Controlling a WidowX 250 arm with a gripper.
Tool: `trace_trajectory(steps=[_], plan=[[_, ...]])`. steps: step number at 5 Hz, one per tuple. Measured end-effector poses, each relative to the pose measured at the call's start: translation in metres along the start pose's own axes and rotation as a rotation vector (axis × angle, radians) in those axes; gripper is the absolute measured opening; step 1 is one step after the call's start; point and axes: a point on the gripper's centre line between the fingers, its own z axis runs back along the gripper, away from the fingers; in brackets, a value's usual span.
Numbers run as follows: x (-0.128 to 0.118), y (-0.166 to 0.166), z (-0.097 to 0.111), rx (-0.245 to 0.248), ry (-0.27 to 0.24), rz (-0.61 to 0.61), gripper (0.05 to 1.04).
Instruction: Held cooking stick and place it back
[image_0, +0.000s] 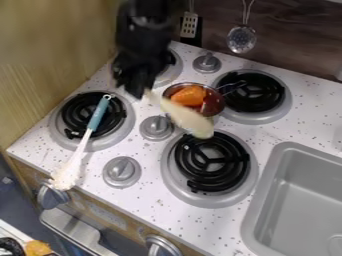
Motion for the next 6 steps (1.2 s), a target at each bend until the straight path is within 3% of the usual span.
trace_trajectory(steps=[1,2,5,6], plan=[[-0.01,0.012,-0.029,-0.079,-0.003,0.011,0.111],[-0.007,0.006,-0.033,-0.115,-0.011,0.024,0.111],[-0.005,-0.001,-0.064,-0.119,0.064,-0.004,0.111],[-0.005,-0.004,-0.068,-0.121,0.069,-0.017,0.111]])
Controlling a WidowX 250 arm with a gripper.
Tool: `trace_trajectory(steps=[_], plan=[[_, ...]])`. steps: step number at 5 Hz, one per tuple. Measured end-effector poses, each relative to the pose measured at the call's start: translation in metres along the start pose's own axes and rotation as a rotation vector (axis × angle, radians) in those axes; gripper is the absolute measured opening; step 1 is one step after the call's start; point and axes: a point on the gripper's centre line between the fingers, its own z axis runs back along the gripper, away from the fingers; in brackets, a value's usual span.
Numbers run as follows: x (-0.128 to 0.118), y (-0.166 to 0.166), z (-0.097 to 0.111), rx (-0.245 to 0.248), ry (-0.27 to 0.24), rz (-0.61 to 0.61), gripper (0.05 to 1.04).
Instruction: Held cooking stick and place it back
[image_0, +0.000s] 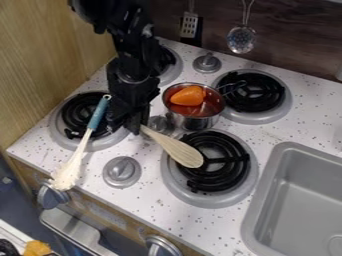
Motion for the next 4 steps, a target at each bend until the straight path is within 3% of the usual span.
trace_trajectory(steps=[3,4], plan=[[0.0105,-0.0052,-0.0021,-0.018,-0.03,0.024,0.156],[0.0088,-0.0052,-0.0025,-0.021,-0.024,0.031,0.345]])
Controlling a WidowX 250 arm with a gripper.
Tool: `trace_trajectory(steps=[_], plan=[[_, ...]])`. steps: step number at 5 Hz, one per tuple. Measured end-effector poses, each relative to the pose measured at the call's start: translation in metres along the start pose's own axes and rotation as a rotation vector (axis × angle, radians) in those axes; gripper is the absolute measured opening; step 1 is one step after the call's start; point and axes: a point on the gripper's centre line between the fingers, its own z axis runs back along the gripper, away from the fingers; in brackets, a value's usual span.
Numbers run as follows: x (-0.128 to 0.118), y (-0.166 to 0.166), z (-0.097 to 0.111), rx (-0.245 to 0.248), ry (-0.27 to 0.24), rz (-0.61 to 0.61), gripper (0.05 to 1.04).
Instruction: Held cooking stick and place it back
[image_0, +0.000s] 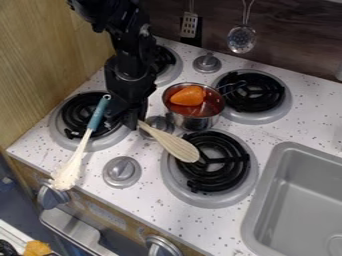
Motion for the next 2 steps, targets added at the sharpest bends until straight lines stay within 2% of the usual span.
trace_trajectory(steps=[1,2], plan=[[-0.0048,-0.0009,0.0003,0.0,0.003,-0.005,0.636],[-0.0101,0.0009,0.0094,0.038,-0.009,-0.045,0.949]])
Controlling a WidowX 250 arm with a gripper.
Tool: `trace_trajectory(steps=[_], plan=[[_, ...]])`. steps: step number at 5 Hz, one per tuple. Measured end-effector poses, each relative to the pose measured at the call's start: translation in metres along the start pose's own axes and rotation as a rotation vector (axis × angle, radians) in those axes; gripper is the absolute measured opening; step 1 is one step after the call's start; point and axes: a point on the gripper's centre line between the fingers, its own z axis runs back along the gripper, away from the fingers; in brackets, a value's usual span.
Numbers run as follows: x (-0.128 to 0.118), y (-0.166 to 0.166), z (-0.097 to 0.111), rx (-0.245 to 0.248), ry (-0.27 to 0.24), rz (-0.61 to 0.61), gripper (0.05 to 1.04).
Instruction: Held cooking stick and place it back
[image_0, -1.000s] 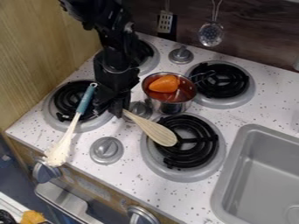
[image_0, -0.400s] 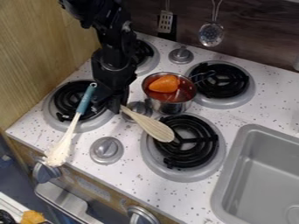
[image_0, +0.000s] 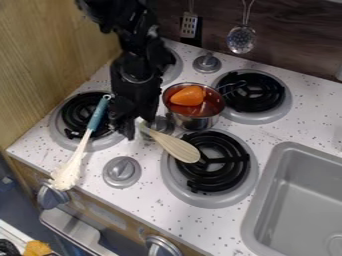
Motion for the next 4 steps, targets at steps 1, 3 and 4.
trace_trajectory(steps=[1,3,4], plan=[[0.004,-0.007,0.015,0.019,-0.03,-0.052,1.001],[0.014,-0.031,0.059,0.05,-0.11,-0.179,1.001],[0.006,-0.042,0.066,0.013,-0.045,-0.425,1.001]])
